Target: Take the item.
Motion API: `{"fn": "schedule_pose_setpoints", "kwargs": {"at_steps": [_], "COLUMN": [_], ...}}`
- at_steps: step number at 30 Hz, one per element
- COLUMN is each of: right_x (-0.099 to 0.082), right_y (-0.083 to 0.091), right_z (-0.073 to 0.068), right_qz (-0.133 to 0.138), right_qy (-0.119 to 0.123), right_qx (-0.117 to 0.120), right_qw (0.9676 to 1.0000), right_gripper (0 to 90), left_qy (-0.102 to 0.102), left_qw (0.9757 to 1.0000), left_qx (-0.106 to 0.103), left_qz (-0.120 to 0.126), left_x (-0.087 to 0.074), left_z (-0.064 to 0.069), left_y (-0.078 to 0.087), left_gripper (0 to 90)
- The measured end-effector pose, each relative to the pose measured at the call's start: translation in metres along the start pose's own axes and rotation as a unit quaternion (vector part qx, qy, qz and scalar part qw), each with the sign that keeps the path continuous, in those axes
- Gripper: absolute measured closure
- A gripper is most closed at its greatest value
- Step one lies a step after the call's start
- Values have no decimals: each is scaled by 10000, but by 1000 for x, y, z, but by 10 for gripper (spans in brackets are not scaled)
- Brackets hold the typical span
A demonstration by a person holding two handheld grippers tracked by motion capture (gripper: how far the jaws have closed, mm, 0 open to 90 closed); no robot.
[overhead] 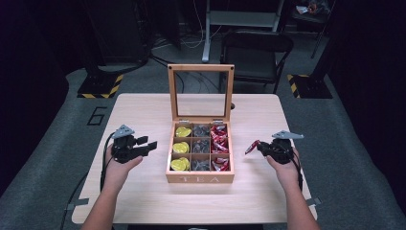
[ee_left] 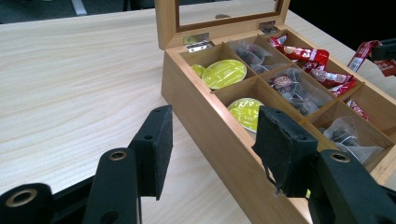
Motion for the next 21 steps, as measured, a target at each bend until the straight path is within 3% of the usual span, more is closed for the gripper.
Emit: {"fn": "schedule_pose_setpoints", "kwargs": {"at_steps": [21], "right_x": [-24], "right_y": [-14], "right_z": [17], "right_qz": [-400], "right_qy": [-403], "right_qx": [-139], "right_qw": [9983], "right_gripper": [755], "left_qy": [10], "left_qw": [10000], "left_qx": [-11], "left_qz": [36], "left_x": [1], "left_z": [0], "left_y": [1], "left_gripper": [466]}}
Point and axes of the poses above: each handheld gripper's, and its own axes: y roughly backward along the jaws, x roughly out of its top, z roughly to its right, the point moved 9 cm from there along -y, roughly forward along the jaws
